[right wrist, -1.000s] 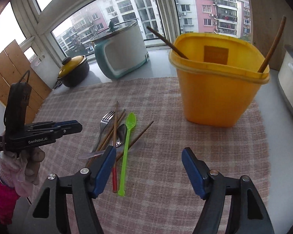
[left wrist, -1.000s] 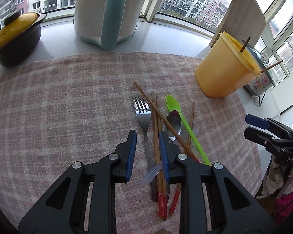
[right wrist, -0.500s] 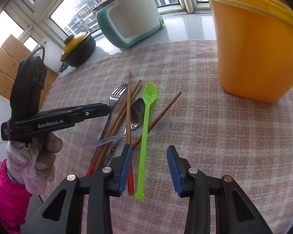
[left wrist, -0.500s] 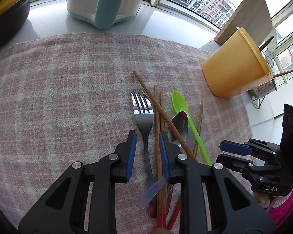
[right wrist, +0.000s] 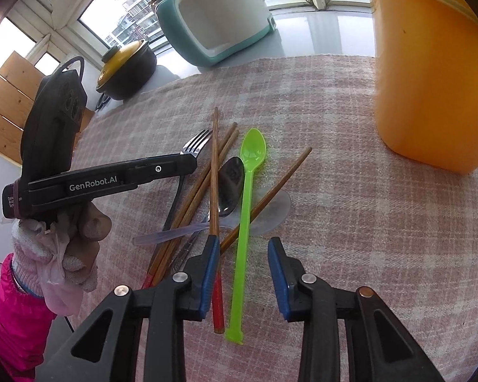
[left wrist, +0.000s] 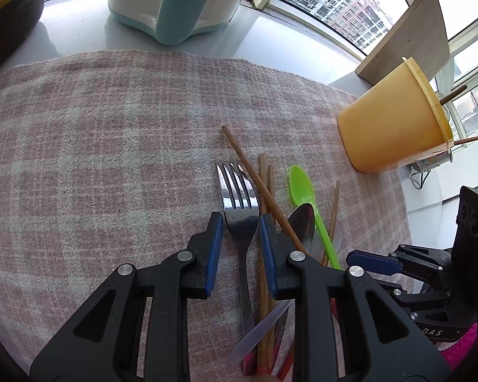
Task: Organize utensils
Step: 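Move the left tool to the silver fork while the right tool grasps the green spoon, then close the left tool on the fork and lift it while the right tool lifts the spoon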
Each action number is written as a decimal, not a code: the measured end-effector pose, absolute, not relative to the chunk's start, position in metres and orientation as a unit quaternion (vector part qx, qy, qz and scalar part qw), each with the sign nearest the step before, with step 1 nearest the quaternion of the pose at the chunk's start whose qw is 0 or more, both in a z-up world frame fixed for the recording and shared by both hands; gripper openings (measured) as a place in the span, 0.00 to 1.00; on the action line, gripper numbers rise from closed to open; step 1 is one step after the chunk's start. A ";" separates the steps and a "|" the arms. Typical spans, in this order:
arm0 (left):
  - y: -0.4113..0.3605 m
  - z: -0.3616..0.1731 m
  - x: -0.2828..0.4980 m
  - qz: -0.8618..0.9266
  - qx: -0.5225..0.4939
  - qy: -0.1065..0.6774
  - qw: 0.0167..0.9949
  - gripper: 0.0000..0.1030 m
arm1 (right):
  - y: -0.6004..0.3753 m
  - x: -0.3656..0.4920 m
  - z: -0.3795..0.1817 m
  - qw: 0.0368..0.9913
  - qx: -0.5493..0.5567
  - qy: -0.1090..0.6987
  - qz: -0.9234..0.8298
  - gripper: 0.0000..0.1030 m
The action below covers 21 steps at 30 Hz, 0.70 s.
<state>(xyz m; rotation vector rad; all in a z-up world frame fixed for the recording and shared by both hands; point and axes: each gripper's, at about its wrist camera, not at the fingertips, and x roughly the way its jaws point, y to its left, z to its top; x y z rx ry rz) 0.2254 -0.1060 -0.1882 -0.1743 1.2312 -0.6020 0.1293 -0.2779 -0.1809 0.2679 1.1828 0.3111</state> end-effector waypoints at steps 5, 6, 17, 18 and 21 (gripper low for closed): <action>-0.107 -0.189 0.230 -0.280 -0.091 0.566 0.770 0.22 | -0.279 0.131 -0.183 0.805 0.127 0.560 0.148 0.29; -0.108 -0.189 0.229 -0.279 -0.090 0.565 0.771 0.22 | -0.278 0.133 -0.184 0.804 0.128 0.561 0.149 0.29; -0.115 -0.188 0.226 -0.276 -0.070 0.549 0.785 0.18 | -0.271 0.139 -0.191 0.796 0.115 0.577 0.142 0.08; -0.115 -0.188 0.226 -0.276 -0.071 0.549 0.786 0.17 | -0.272 0.139 -0.191 0.795 0.117 0.578 0.142 0.06; -0.113 -0.187 0.225 -0.275 -0.072 0.546 0.788 0.17 | -0.273 0.139 -0.191 0.796 0.121 0.576 0.142 0.04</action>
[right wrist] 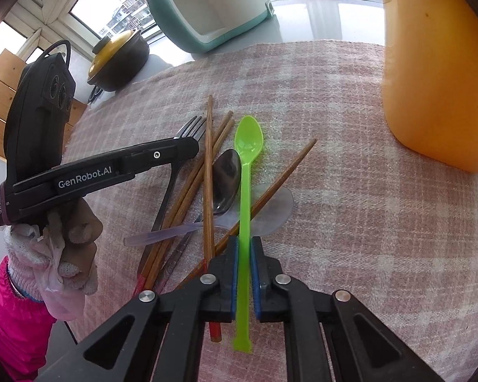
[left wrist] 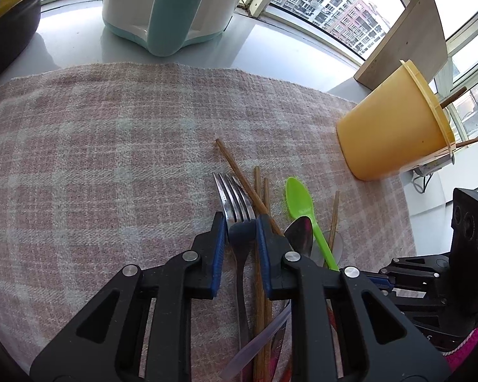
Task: Organize utensils
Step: 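Close the left tool on the fork and lift it while the right tool lifts the spoon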
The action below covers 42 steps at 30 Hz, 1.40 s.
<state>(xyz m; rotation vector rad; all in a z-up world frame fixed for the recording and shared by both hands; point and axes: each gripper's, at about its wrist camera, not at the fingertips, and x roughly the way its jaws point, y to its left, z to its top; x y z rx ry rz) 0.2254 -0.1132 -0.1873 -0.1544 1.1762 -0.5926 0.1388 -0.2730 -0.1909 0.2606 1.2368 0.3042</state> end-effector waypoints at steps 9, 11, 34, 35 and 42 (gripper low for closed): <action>-0.096 -0.174 0.224 -0.264 -0.081 0.532 0.800 0.01 | -0.282 0.130 -0.183 0.807 0.135 0.559 0.137 0.04; -0.091 -0.168 0.223 -0.262 -0.083 0.526 0.805 0.01 | -0.284 0.127 -0.177 0.812 0.132 0.553 0.134 0.04; -0.093 -0.174 0.227 -0.239 -0.059 0.531 0.811 0.02 | -0.295 0.104 -0.158 0.830 0.131 0.529 0.115 0.04; -0.091 -0.170 0.226 -0.242 -0.069 0.528 0.811 0.01 | -0.296 0.102 -0.155 0.833 0.132 0.525 0.114 0.04; -0.084 -0.130 0.210 -0.263 -0.082 0.486 0.829 0.00 | -0.302 0.084 -0.124 0.857 0.112 0.491 0.104 0.04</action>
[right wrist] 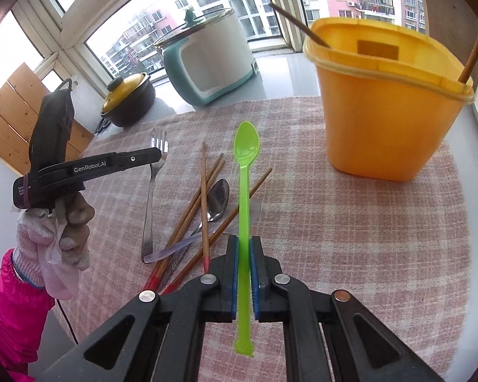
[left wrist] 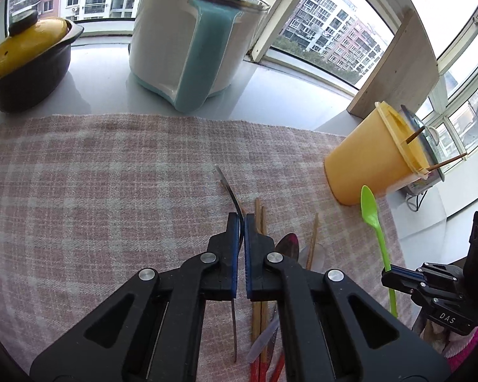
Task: Organize utensils
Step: 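Close the left tool on the fork and lift it while the right tool lifts the spoon, then carry the fork and green spoon upright over the yellow container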
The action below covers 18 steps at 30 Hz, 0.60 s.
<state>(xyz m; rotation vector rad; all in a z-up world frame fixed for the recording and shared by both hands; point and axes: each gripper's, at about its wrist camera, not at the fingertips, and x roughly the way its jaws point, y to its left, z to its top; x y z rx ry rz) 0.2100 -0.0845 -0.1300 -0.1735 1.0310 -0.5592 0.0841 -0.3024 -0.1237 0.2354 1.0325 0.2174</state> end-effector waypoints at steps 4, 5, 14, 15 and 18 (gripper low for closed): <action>-0.086 -0.106 0.197 -0.269 -0.064 0.456 0.846 0.00 | -0.305 0.076 -0.105 0.872 0.095 0.471 0.096 0.04; -0.087 -0.101 0.194 -0.271 -0.061 0.451 0.848 0.00 | -0.306 0.074 -0.100 0.875 0.091 0.466 0.095 0.04; -0.087 -0.060 0.171 -0.295 -0.054 0.416 0.859 0.00 | -0.317 0.059 -0.065 0.896 0.077 0.430 0.083 0.04; -0.089 -0.056 0.168 -0.298 -0.052 0.412 0.859 0.00 | -0.318 0.057 -0.061 0.898 0.076 0.426 0.082 0.04; -0.096 -0.041 0.161 -0.308 -0.049 0.401 0.861 0.00 | -0.324 0.053 -0.049 0.903 0.074 0.415 0.079 0.04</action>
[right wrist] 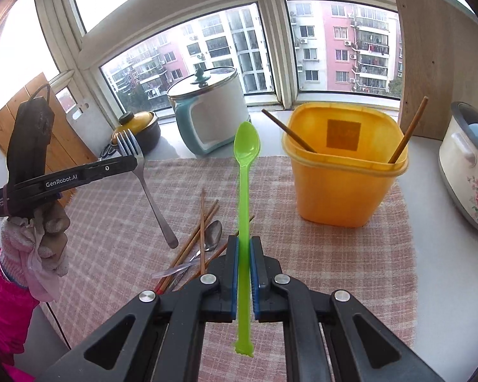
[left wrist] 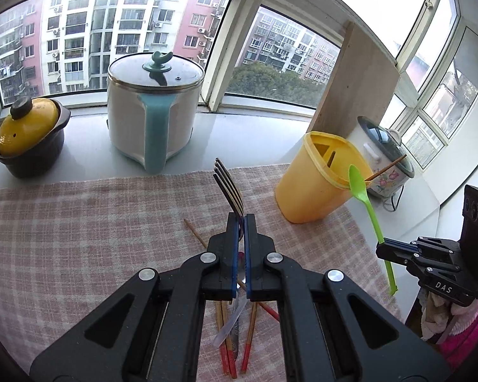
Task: Organize utensils
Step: 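Carry the fork and green spoon upright over the yellow container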
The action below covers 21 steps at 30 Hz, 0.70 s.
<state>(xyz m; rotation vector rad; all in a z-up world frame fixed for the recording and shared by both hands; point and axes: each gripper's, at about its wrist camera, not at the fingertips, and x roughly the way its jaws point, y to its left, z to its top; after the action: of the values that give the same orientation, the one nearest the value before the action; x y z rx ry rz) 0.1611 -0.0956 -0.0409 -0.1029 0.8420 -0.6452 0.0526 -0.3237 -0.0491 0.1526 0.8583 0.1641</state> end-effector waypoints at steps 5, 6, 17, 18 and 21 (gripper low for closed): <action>-0.113 -0.019 0.150 -0.324 -0.058 0.385 0.862 0.00 | -0.337 0.047 -0.033 0.910 0.068 0.401 0.082 0.04; -0.117 -0.015 0.147 -0.323 -0.060 0.383 0.863 0.00 | -0.341 0.047 -0.030 0.909 0.070 0.401 0.085 0.04; -0.176 0.034 0.135 -0.297 -0.107 0.368 0.874 0.00 | -0.390 0.069 0.013 0.904 0.030 0.400 0.146 0.04; -0.181 0.040 0.135 -0.300 -0.105 0.366 0.875 0.00 | -0.394 0.073 0.019 0.904 0.030 0.400 0.147 0.04; -0.199 0.056 0.137 -0.309 -0.096 0.356 0.877 0.00 | -0.407 0.086 0.032 0.907 0.032 0.395 0.144 0.04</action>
<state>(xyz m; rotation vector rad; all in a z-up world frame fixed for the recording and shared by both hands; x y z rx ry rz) 0.1374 -0.1986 0.0556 -0.2003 0.7424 -0.6441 0.0862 -0.4068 0.0316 0.0662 0.8159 0.2969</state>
